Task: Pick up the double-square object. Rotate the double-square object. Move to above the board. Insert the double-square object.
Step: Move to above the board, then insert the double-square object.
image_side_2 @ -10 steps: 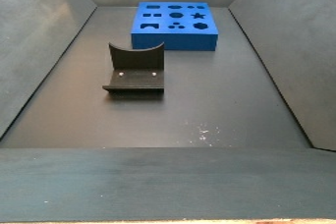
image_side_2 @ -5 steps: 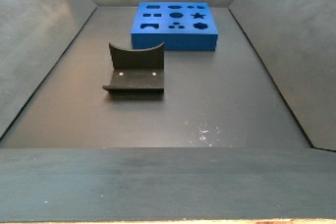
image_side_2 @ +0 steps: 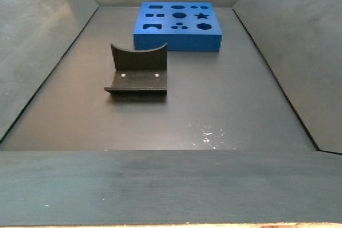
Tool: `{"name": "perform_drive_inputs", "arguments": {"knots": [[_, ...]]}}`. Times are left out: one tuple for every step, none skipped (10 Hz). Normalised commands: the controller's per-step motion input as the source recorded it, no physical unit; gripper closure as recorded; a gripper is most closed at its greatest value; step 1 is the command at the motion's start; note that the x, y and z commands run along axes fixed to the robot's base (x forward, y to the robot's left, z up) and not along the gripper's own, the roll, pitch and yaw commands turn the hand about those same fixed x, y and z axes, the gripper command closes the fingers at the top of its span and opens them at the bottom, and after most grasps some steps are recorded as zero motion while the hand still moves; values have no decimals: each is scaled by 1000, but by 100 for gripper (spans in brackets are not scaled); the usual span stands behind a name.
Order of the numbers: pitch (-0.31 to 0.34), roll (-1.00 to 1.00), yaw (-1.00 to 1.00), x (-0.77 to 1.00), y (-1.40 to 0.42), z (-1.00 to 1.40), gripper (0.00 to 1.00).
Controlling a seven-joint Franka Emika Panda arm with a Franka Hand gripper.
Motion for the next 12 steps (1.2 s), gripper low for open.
{"name": "perform_drive_inputs", "arguments": {"knots": [[123, 8, 9, 245, -1000, 10, 100], [127, 16, 14, 275, -1000, 16, 100], [130, 35, 14, 261, -836, 18, 100], [137, 54, 9, 208, -528, 13, 100], [131, 70, 11, 144, -262, 20, 100], [-6, 0, 0, 0, 0, 0, 100], [-37, 46, 0, 0, 0, -11, 100], [0, 26, 0, 0, 0, 0, 100], [-166, 49, 111, 34, 0, -77, 100], [-354, 183, 186, 91, 0, -231, 100], [-231, 200, 189, 323, -3, -229, 100], [-203, 317, 166, 323, -31, -260, 100]]}}
